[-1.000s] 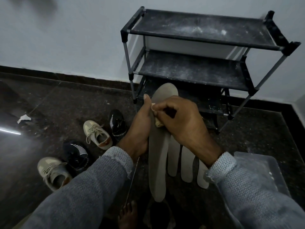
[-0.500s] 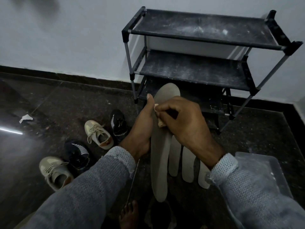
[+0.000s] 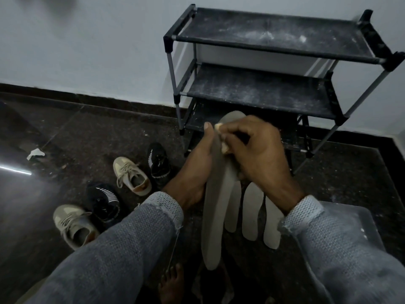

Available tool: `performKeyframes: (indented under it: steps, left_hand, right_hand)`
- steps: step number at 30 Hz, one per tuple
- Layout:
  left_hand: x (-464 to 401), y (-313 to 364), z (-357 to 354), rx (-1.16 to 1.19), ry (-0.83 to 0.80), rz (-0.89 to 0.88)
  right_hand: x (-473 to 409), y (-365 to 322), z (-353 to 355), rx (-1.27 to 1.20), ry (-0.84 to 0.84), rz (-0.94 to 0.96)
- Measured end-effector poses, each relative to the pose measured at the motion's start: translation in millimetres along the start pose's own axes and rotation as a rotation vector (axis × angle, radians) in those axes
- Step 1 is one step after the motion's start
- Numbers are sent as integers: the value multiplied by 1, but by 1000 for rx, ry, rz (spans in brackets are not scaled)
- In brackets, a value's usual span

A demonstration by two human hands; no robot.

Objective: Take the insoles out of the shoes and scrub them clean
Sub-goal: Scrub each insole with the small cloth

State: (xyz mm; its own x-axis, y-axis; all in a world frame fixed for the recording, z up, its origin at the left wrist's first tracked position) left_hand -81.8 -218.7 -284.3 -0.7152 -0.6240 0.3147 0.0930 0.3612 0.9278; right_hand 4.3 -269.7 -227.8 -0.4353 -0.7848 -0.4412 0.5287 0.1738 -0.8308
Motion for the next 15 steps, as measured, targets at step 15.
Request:
performKeyframes:
  steps: [15]
  left_hand:
    - [5, -3, -8, -69, -101, 44]
  right_hand:
    - [-19, 12, 24, 276, 103, 57]
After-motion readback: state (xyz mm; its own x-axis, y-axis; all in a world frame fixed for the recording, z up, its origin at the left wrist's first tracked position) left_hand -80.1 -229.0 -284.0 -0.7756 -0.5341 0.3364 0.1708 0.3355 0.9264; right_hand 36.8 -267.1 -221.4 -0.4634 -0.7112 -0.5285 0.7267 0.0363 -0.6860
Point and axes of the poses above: each hand's wrist, its own x-axis away from the middle knuckle, its own z-axis out of the back of the hand, y = z × x, the point moved 6 cm from there along -x, towards the middle knuckle, and after that the axes turned 14 degrees about -x, right-handed, at the moved point
